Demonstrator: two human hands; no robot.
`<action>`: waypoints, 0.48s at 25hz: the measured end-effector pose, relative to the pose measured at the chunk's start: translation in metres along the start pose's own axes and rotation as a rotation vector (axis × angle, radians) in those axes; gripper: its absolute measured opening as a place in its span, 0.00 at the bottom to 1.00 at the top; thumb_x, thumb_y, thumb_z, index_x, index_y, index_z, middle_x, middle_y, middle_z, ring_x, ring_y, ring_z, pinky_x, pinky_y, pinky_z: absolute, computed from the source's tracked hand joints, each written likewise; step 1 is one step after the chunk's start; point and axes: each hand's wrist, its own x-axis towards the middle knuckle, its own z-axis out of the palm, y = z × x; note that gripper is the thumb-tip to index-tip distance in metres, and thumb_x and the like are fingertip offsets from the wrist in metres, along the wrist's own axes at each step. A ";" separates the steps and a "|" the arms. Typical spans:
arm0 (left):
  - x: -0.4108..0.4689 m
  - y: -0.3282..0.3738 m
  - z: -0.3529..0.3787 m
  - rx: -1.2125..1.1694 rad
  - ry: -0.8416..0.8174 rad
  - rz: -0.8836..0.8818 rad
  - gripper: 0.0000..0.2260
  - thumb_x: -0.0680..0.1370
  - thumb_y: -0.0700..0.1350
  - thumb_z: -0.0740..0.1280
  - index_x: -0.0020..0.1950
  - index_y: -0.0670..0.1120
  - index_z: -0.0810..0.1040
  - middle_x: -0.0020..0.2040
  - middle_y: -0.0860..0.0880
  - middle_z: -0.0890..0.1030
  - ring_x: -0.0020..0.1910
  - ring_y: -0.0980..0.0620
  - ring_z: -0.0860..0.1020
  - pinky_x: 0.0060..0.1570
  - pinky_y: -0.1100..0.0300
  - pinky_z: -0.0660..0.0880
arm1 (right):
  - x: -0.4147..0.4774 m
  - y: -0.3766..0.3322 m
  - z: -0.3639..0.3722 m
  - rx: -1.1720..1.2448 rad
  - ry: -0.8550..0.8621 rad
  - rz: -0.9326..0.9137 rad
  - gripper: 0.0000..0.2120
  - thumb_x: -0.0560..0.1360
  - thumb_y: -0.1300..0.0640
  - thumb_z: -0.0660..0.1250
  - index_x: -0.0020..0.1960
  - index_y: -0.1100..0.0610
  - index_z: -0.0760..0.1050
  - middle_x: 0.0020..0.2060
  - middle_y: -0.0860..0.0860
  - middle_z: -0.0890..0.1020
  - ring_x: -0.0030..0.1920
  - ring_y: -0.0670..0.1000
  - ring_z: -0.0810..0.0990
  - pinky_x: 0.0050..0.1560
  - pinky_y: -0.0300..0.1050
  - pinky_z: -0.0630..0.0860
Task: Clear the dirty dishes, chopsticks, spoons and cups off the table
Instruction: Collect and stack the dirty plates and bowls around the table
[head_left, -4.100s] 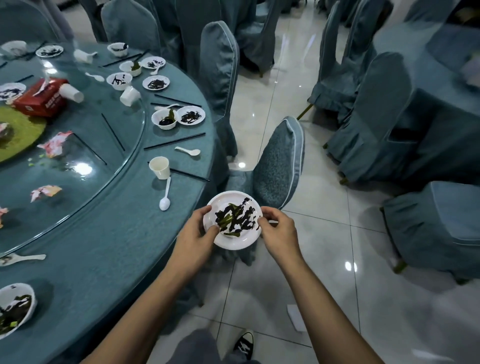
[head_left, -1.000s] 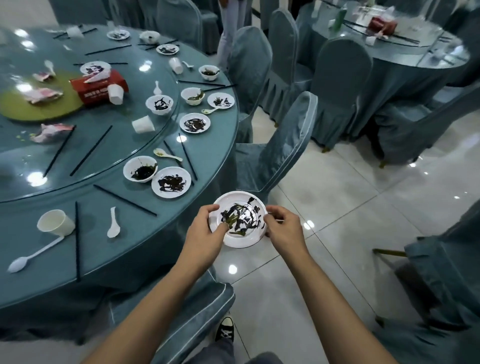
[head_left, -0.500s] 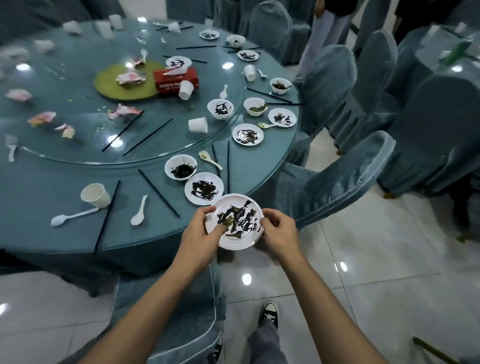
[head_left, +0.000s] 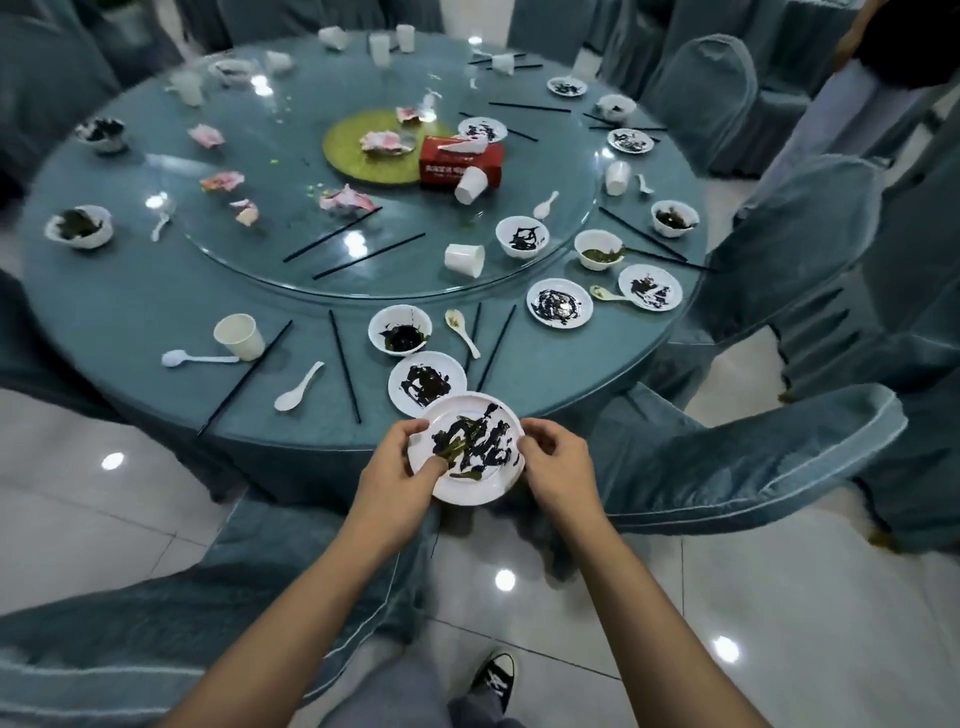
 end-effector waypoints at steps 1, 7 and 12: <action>0.001 0.000 0.003 -0.003 0.022 -0.014 0.23 0.68 0.53 0.67 0.63 0.59 0.74 0.59 0.57 0.80 0.55 0.53 0.80 0.60 0.53 0.76 | 0.005 0.001 -0.001 -0.008 -0.021 -0.005 0.10 0.77 0.60 0.67 0.56 0.54 0.83 0.46 0.45 0.85 0.48 0.43 0.82 0.54 0.40 0.77; 0.020 -0.004 0.005 0.016 0.131 -0.063 0.17 0.78 0.45 0.69 0.66 0.57 0.74 0.58 0.54 0.81 0.55 0.53 0.80 0.57 0.54 0.75 | 0.039 0.002 0.011 -0.046 -0.126 -0.026 0.12 0.77 0.58 0.67 0.59 0.56 0.83 0.49 0.48 0.85 0.52 0.47 0.82 0.56 0.42 0.76; 0.053 -0.011 0.010 0.001 0.152 -0.135 0.16 0.79 0.46 0.68 0.66 0.56 0.74 0.59 0.54 0.80 0.57 0.54 0.79 0.50 0.61 0.73 | 0.077 -0.003 0.023 -0.095 -0.223 -0.001 0.11 0.78 0.58 0.67 0.59 0.55 0.82 0.47 0.48 0.85 0.50 0.48 0.82 0.52 0.40 0.74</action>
